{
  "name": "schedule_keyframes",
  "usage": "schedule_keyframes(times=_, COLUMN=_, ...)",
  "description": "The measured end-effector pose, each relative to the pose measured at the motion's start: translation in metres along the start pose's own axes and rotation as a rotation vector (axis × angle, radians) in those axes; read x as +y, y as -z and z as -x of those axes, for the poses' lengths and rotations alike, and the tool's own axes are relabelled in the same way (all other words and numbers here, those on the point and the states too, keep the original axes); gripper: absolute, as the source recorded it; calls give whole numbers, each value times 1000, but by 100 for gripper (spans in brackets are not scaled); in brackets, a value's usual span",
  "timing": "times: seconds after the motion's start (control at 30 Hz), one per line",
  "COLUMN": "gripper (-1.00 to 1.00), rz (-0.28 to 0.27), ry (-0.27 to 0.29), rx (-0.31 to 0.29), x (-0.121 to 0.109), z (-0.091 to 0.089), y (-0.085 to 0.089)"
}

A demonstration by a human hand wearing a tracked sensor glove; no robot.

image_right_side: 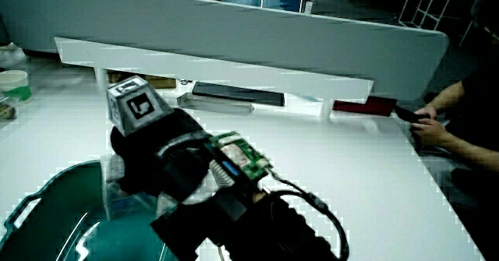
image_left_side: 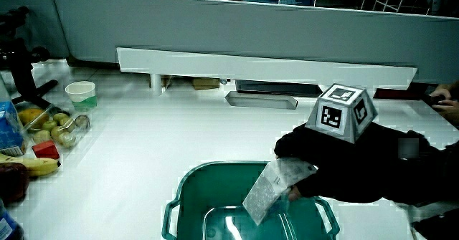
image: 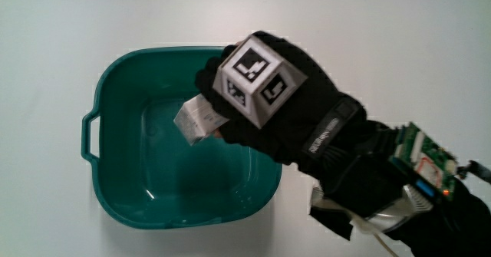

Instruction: Place milk into plate

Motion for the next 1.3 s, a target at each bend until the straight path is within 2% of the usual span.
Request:
schedule_keyframes(times=0.03, gripper=0, rz=8, ry=-5, rx=-13, x=3, z=3, y=3)
schedule_keyframes(times=0.07, gripper=0, rz=2, ry=-2, rx=-15, x=2, z=6, y=-1)
schedule_keyframes(times=0.1, gripper=0, rz=-44, ry=8, rx=5, x=0, z=8, y=-8)
schedule_keyframes(times=0.13, gripper=0, rz=9, ry=-11, rx=-23, x=5, z=10, y=0)
schedule_keyframes(times=0.17, gripper=0, rz=-9, ry=-24, rx=-8, x=5, z=13, y=-2)
schedule_keyframes(times=0.2, gripper=0, rz=5, ry=-20, rx=-26, x=7, z=15, y=0)
schedule_keyframes(times=0.27, gripper=0, rz=-14, ry=-33, rx=-16, x=7, z=19, y=-3)
schedule_keyframes(times=0.3, gripper=0, rz=14, ry=-22, rx=-44, x=10, z=20, y=3)
schedule_keyframes(times=0.33, gripper=0, rz=27, ry=-39, rx=-26, x=13, z=22, y=6)
schedule_keyframes(times=0.37, gripper=0, rz=10, ry=-46, rx=-4, x=12, z=24, y=3)
schedule_keyframes(times=0.4, gripper=0, rz=27, ry=-41, rx=-26, x=15, z=26, y=7)
schedule_keyframes(times=0.43, gripper=0, rz=58, ry=-50, rx=-23, x=19, z=27, y=12)
schedule_keyframes(times=0.57, gripper=0, rz=41, ry=-62, rx=-18, x=21, z=34, y=11)
schedule_keyframes(times=0.9, gripper=0, rz=111, ry=-85, rx=-14, x=34, z=40, y=28)
schedule_keyframes(times=1.07, gripper=0, rz=121, ry=-75, rx=-20, x=37, z=40, y=32)
schedule_keyframes(times=1.2, gripper=0, rz=152, ry=-78, rx=-24, x=42, z=41, y=39)
schedule_keyframes(times=1.3, gripper=0, rz=149, ry=-70, rx=-15, x=42, z=39, y=38)
